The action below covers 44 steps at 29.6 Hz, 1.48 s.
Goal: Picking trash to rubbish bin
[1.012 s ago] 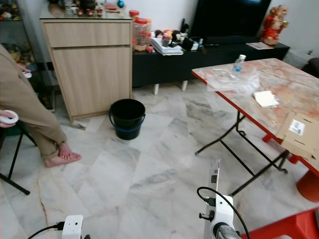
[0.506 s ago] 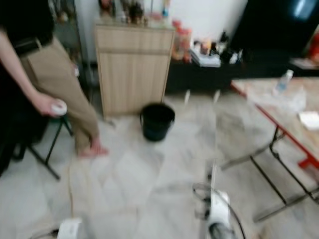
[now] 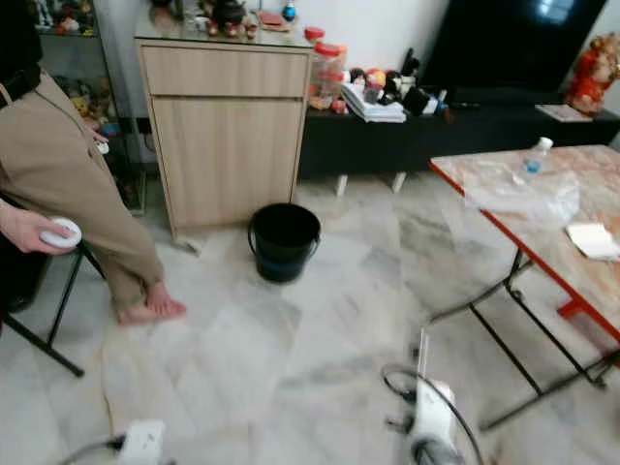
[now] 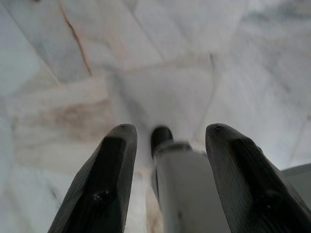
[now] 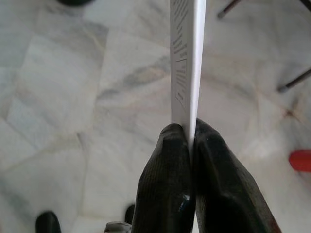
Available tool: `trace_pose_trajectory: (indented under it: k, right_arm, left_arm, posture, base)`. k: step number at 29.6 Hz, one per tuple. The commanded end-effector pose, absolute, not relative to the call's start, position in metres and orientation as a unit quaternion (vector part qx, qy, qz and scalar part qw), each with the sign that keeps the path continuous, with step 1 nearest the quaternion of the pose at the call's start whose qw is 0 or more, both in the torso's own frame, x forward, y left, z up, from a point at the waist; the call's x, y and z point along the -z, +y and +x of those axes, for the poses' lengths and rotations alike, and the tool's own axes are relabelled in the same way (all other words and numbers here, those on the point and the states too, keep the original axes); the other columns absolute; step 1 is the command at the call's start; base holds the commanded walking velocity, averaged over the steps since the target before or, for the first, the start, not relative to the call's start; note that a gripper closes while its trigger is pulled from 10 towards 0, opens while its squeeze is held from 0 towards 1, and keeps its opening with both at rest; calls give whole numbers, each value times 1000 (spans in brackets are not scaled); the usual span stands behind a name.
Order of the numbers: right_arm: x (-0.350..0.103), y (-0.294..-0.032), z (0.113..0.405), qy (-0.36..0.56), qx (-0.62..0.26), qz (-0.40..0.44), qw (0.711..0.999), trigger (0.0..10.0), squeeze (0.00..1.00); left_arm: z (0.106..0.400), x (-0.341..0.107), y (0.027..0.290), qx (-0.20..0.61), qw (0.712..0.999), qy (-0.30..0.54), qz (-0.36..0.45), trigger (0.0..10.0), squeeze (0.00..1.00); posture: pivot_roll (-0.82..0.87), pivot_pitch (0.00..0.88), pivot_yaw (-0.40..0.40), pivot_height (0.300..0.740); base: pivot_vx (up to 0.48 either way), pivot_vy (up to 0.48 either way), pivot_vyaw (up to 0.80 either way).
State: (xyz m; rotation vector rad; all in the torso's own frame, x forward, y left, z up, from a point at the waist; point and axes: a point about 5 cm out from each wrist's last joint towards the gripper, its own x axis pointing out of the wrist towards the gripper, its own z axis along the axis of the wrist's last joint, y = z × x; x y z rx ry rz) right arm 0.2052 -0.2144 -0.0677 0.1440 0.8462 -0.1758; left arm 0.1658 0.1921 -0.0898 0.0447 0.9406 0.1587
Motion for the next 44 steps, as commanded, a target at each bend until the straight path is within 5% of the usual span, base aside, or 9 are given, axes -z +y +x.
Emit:
trace_pose_trajectory:
  k: [1,44]
  right_arm:
    - [66,-231,201,406,109,65,905,10000,0]
    - [61,-225,211,389,82,73,915,10000,0]
  left_arm:
    - [168,91,177,-63,890,451,9,10000,0]
    - [166,90,184,-68,893,444,20,10000,0]
  posture:
    - [-99,2,-154,740]
    - [-70,0,-145,740]
  base:
    - [259,0,0]
    - [267,0,0]
